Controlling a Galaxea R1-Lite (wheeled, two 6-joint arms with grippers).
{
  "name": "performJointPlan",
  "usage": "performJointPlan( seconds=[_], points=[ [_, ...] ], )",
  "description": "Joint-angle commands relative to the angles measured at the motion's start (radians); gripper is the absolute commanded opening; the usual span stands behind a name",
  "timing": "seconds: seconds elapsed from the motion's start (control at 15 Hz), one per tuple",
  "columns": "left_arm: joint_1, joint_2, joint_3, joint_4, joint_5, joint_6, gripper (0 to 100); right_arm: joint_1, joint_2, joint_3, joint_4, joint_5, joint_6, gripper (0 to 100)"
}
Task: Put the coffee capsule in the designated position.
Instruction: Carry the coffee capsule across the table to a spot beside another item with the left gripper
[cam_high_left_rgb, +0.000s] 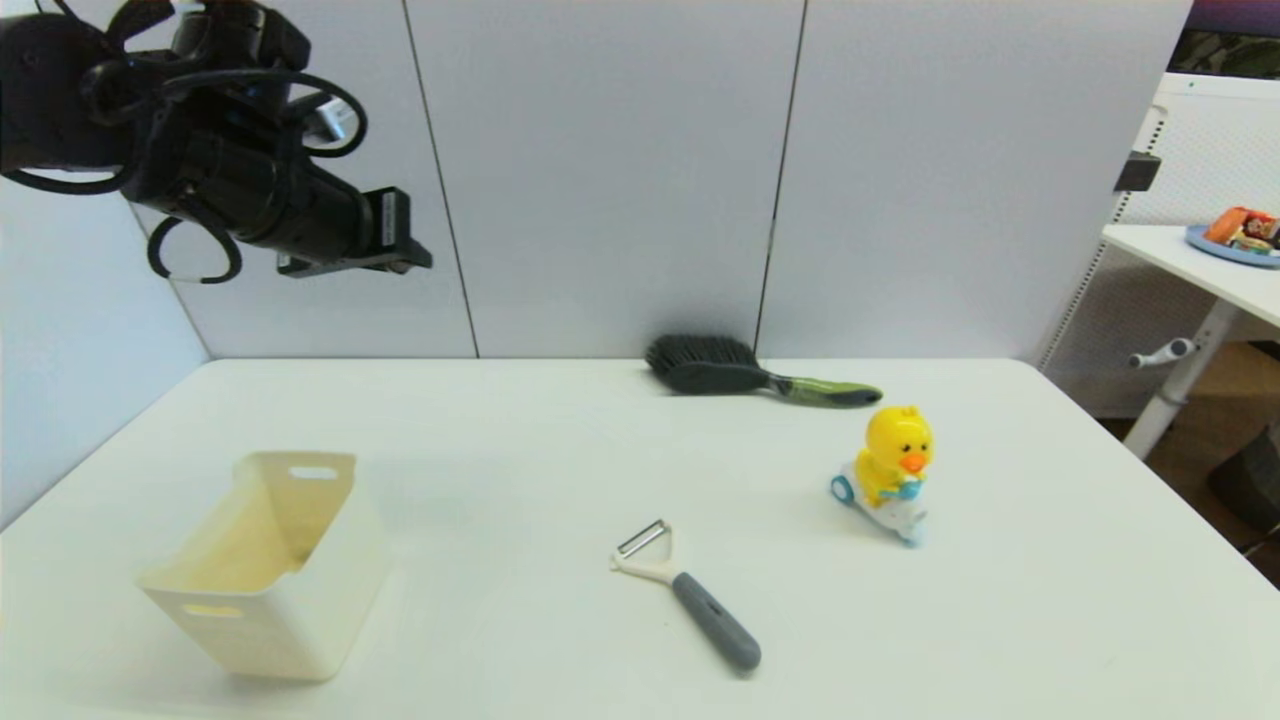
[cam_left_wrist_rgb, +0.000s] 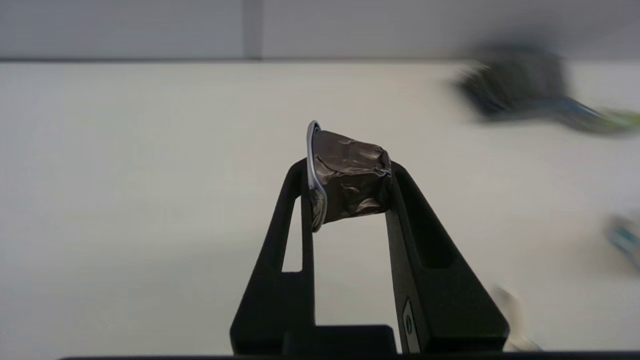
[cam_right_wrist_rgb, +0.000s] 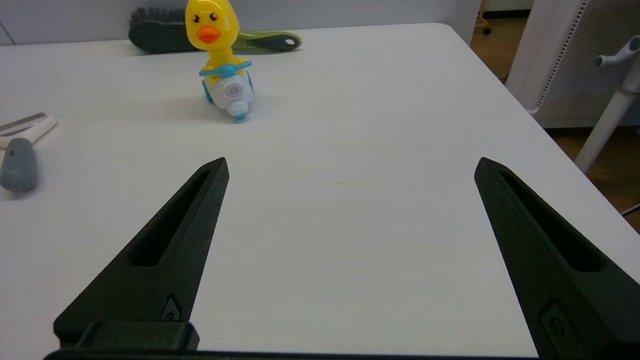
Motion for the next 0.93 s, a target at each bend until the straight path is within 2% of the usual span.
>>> performJointPlan(
  seconds=[0.07,0.33,0.67,0.8,0.93],
  points=[
    [-0.263,-0.112,0.018,0.221,0.011,-0.133,0,0.001,0.001,0.000,0.000,0.000,0.001,100],
    [-0.374,-0.133,0.098,0.377,0.016,-0.236,0,0.001,0.001,0.000,0.000,0.000,0.001,100],
    [-0.381,-0.176,0.246,0.384,0.017,-0.254,0,0.001,0.001,0.000,0.000,0.000,0.001,100],
    [-0.378,-0.189,0.306,0.379,0.062,-0.257,0,0.001,0.001,0.000,0.000,0.000,0.001,100],
    [-0.380,-0.186,0.354,0.377,0.164,-0.259,0,0.001,0.001,0.000,0.000,0.000,0.001,100]
  ],
)
